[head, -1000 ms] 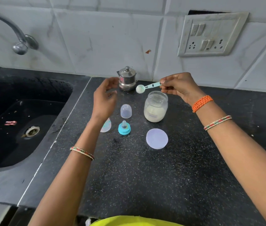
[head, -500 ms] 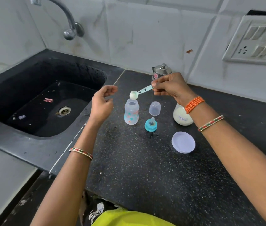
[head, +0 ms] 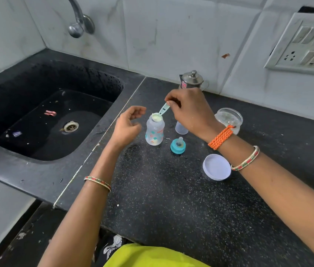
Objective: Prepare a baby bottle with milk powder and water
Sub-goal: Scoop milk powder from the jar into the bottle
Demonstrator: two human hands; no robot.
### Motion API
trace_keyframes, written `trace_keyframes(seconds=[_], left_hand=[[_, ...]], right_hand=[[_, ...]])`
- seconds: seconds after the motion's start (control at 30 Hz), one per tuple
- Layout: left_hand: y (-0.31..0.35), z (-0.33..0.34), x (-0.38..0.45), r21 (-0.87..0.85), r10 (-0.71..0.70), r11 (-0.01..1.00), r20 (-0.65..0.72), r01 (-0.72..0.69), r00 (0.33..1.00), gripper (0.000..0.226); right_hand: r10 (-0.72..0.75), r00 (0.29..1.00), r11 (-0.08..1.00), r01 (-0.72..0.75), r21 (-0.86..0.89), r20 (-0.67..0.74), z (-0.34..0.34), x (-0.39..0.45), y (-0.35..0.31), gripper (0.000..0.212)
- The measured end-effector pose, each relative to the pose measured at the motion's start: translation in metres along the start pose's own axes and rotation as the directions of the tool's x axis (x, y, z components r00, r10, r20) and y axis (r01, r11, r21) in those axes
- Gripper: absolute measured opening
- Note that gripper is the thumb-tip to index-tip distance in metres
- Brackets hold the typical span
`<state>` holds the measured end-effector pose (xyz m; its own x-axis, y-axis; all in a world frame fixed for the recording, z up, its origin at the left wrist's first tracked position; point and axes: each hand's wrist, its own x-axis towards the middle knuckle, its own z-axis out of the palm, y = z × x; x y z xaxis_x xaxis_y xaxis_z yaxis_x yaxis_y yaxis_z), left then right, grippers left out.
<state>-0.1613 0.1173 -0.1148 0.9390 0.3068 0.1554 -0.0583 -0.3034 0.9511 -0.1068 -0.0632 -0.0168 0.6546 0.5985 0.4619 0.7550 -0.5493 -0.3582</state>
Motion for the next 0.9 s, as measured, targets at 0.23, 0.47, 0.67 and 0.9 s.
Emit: trace_keyframes(seconds=[0.23,0.47,0.67,0.9], left_hand=[[-0.014,0.019,-0.013,-0.017,-0.068,0.997,0.223,0.074,0.972,0.060],[-0.021,0.024,-0.008,0.047,-0.053,0.998,0.145,0.047,0.988,0.054],[-0.024,0.024,-0.007,0.045,-0.040,0.998,0.117,0.035,0.992,0.052],[-0.026,0.023,-0.005,0.056,-0.011,0.998,0.122,0.004,0.993,0.050]], right_hand=[[-0.214,0.971,0.947,0.234,-0.222,0.110,0.010,-0.018,-0.002,0.018],[-0.216,0.945,0.952,0.260,-0.160,0.245,0.012,-0.024,0.000,0.023],[-0.163,0.955,0.950,0.219,-0.220,0.248,0.014,-0.027,-0.001,0.032],[-0.137,0.971,0.941,0.190,-0.280,0.198,0.021,-0.031,0.003,0.035]])
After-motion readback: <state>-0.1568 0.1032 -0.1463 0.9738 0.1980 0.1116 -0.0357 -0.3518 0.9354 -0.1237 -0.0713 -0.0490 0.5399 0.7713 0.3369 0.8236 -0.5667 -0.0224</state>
